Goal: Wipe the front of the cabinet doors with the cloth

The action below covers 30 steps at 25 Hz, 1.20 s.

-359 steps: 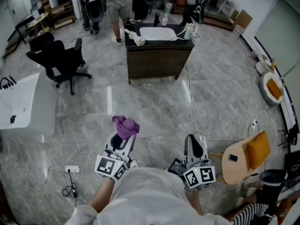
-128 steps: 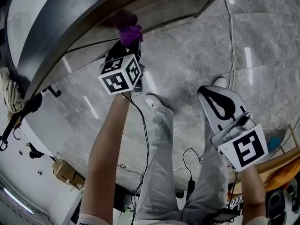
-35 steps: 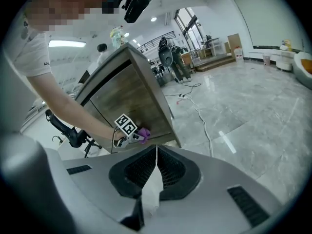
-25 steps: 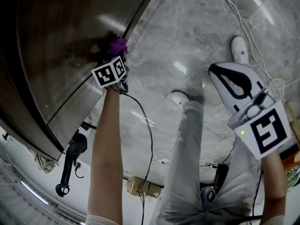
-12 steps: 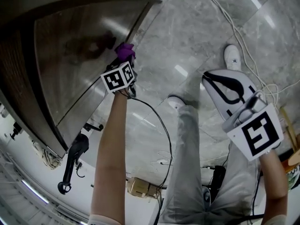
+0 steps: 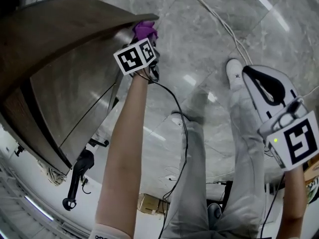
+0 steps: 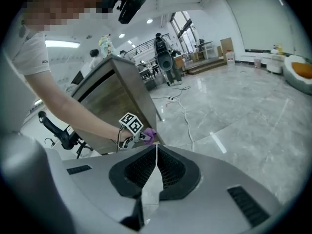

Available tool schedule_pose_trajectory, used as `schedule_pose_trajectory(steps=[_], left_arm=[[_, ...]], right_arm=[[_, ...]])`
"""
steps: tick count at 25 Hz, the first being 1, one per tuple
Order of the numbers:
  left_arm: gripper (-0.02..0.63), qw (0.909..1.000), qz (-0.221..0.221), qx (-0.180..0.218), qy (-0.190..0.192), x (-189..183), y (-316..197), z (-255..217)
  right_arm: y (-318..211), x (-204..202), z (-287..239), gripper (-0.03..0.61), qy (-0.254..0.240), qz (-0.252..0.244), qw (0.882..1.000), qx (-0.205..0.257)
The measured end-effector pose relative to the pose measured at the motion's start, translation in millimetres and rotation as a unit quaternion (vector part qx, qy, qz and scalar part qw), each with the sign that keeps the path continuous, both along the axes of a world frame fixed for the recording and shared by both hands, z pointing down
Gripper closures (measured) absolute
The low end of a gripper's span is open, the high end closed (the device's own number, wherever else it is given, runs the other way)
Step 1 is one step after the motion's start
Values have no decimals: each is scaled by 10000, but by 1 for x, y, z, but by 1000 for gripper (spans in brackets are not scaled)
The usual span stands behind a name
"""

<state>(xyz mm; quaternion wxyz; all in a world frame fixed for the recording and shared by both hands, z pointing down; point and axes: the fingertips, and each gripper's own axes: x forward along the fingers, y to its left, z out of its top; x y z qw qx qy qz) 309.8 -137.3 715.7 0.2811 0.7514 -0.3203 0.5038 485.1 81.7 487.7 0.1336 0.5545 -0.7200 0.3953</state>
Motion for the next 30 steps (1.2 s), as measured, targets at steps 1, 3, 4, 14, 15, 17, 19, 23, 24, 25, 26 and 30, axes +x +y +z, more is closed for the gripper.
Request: schedule_pose_trajectory(steps=[1, 3, 4, 14, 15, 17, 19, 23, 24, 25, 26, 30], left_arm=[[477, 10000, -81, 20, -8, -1, -5, 5], [477, 9996, -263, 64, -35, -11, -16, 12], [477, 9994, -342, 77, -31, -18, -21, 15], [477, 9984, -393, -13, -400, -123, -15, 33], [477, 9980, -416, -32, -467, -139, -13, 33], [477, 9968, -518, -94, -600, -172, -7, 34], [477, 9952, -650, -142, -721, -204, -3, 31], [477, 9921, -891, -171, -869, -263, 5, 25], [477, 9910, -959, -173, -914, -277, 8, 25], [477, 9897, -1048, -182, -954, -291, 11, 25], [477, 9882, -1153, -194, -986, -304, 13, 24], [477, 9826, -1540, -175, -1024, -340, 15, 19]], right_arm=[[3, 5, 3, 549, 55, 37, 10000, 40], [11, 8, 11, 549, 144, 97, 9998, 50], [16, 8, 16, 549, 176, 130, 9998, 18], [21, -56, 31, 549, 298, -146, 9994, -33], [17, -65, 30, 549, 295, -180, 9994, 9], [10, -85, 31, 549, 236, -162, 9996, 44], [4, -109, 28, 549, 117, -133, 9998, 81], [-8, -158, 17, 549, 48, -562, 9981, 232], [-9, -168, 16, 549, 69, -707, 9972, 243], [-10, -176, 16, 549, 83, -826, 9963, 226], [-11, -183, 16, 549, 85, -905, 9957, 194], [-18, -192, 11, 549, 126, -958, 9953, 84]])
